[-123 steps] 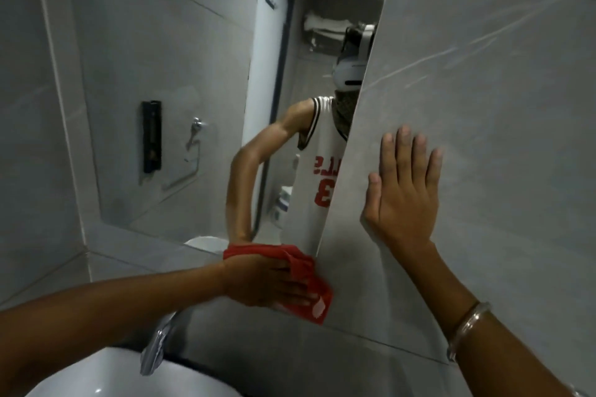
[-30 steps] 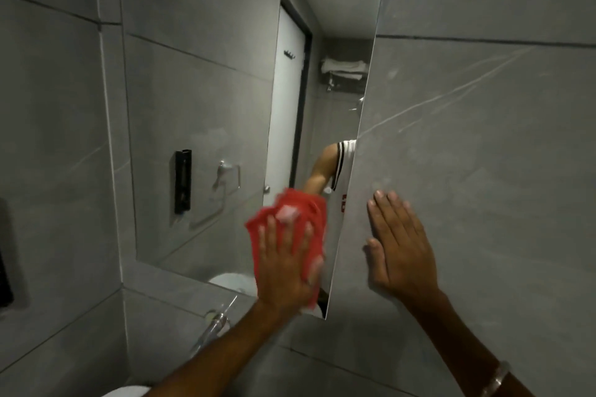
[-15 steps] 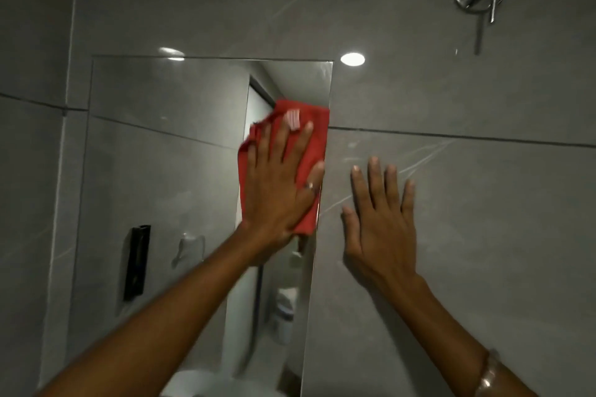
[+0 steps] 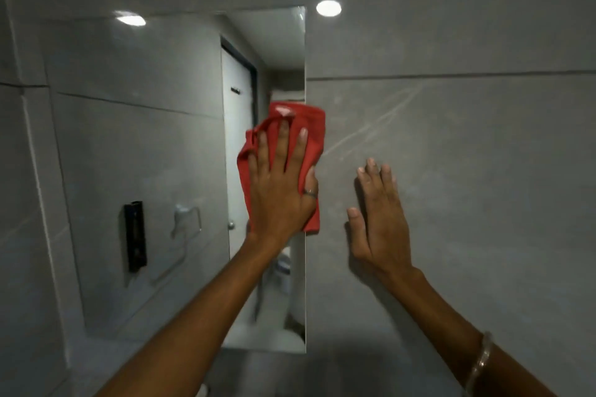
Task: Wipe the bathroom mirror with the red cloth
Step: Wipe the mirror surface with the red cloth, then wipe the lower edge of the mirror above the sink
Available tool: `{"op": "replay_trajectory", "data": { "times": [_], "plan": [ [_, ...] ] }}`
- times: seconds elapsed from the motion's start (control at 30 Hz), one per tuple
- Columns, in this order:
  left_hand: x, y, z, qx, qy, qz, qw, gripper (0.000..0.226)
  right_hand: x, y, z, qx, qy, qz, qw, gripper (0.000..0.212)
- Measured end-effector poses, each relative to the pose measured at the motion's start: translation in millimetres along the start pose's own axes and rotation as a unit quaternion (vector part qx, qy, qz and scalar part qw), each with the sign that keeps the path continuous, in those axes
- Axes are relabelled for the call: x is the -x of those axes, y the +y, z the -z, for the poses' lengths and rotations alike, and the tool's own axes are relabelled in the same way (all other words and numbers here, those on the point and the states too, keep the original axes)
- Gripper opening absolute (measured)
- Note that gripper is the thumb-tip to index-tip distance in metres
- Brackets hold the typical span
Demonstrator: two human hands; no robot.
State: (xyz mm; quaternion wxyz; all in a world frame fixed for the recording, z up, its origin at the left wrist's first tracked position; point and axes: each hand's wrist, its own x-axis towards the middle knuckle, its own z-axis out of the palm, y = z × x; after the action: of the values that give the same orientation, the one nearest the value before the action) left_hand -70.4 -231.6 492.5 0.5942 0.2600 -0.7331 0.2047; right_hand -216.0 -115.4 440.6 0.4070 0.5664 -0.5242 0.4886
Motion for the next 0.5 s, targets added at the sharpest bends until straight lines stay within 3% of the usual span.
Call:
{"op": "replay_trajectory", "data": {
  "times": [0.17, 0.27, 0.4, 0.5],
  "plan": [
    [143, 18, -5, 0.033, -0.112, -0.016, 0.993, 0.081, 86, -24, 21, -0.055, -0.076, -0.121, 0.988, 0.062],
    [207, 26, 1, 0.041, -0.193, -0.016, 0.980, 0.086, 149, -46, 31, -0.135, -0.104, -0.251, 0.953, 0.056],
    [279, 28, 16, 0.052, -0.332, 0.012, 0.942, 0.088, 243, -78, 37, -0.252, -0.177, -0.459, 0.833, 0.048],
    [330, 35, 31, 0.087, -0.440, 0.042, 0.893, 0.090, 287, -92, 32, -0.306, -0.224, -0.614, 0.692, 0.041]
  ]
}}
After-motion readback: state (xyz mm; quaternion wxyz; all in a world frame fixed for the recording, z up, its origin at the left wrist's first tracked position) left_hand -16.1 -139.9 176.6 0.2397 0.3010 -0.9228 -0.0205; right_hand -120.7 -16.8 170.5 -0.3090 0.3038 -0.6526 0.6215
